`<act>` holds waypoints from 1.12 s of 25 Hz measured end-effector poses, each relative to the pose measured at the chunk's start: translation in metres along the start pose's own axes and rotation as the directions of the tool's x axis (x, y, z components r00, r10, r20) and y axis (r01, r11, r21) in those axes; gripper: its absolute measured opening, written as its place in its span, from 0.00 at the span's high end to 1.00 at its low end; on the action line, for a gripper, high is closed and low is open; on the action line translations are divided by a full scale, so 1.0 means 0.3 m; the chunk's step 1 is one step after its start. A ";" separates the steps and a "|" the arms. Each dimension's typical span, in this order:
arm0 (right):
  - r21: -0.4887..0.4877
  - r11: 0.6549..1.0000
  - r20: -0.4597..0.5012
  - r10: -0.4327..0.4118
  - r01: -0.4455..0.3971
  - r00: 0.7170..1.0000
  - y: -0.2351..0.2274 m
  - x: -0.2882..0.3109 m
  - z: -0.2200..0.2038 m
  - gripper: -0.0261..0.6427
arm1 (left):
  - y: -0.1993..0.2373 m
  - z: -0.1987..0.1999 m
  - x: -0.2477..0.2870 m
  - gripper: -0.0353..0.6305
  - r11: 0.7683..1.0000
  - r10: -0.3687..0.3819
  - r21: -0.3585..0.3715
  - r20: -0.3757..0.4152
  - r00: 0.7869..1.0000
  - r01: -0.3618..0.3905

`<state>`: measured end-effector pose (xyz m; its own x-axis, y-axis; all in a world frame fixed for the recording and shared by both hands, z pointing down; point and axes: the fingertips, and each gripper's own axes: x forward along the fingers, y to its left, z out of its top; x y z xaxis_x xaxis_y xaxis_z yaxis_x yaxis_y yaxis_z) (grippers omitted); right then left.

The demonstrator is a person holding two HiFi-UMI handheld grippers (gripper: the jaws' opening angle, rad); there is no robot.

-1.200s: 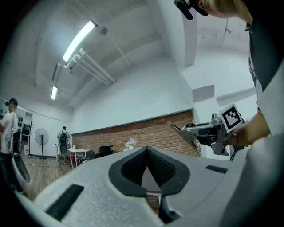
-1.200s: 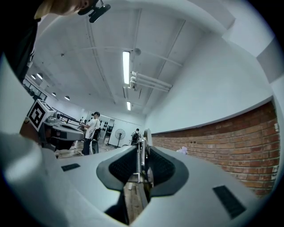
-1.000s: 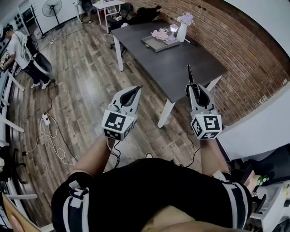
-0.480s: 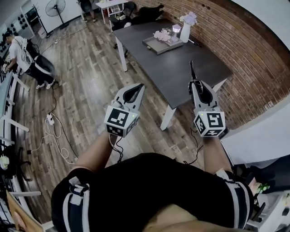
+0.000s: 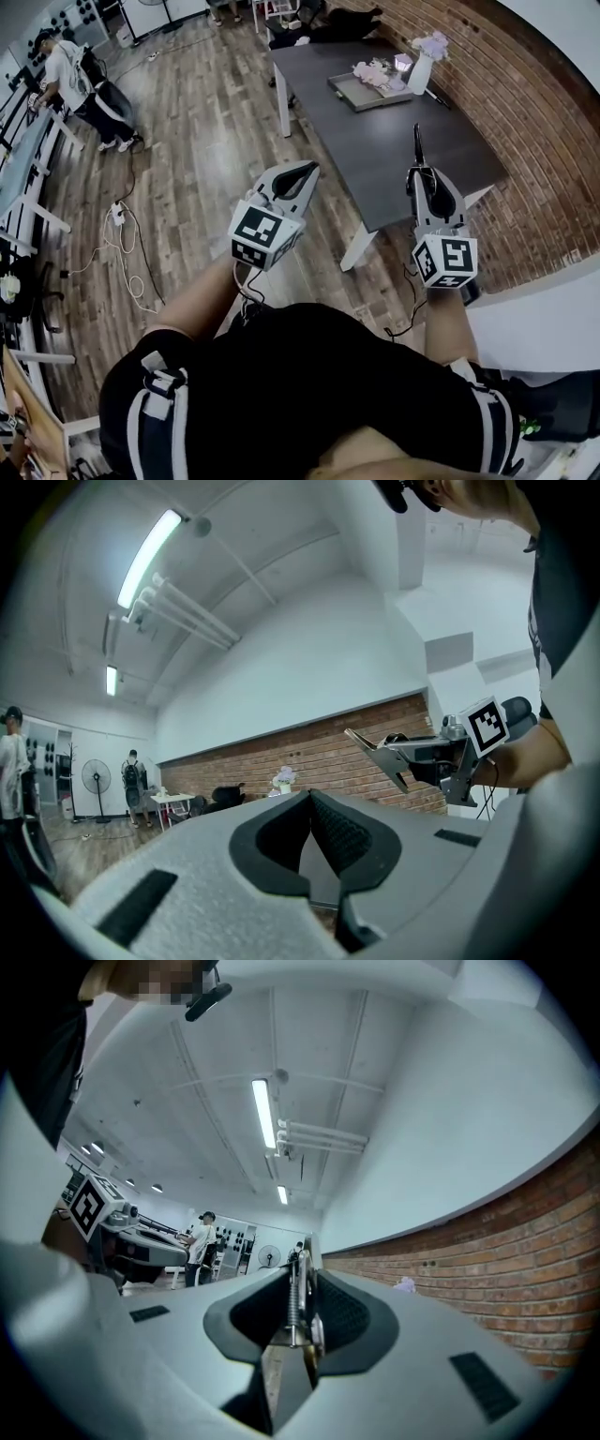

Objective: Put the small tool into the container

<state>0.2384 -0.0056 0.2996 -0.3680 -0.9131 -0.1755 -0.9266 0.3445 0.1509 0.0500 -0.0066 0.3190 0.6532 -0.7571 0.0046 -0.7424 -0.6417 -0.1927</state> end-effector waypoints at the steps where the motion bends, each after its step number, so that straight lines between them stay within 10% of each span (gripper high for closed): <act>1: 0.002 1.000 0.002 0.000 0.000 1.000 0.000 -0.001 -0.001 0.83 | -0.002 0.003 0.001 0.93 1.000 0.000 0.001 -0.001 1.000 0.000; 28: -0.010 0.998 -0.104 -0.058 0.058 0.993 0.003 0.109 -0.174 0.83 | 0.081 -0.177 0.151 0.93 0.991 -0.118 -0.063 -0.022 0.993 0.116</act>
<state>0.2296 -0.0467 0.3449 -0.3033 -0.9494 -0.0816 -0.9455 0.2891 0.1499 0.0537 -0.0630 0.3667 0.7328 -0.6786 0.0494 -0.6691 -0.7319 -0.1285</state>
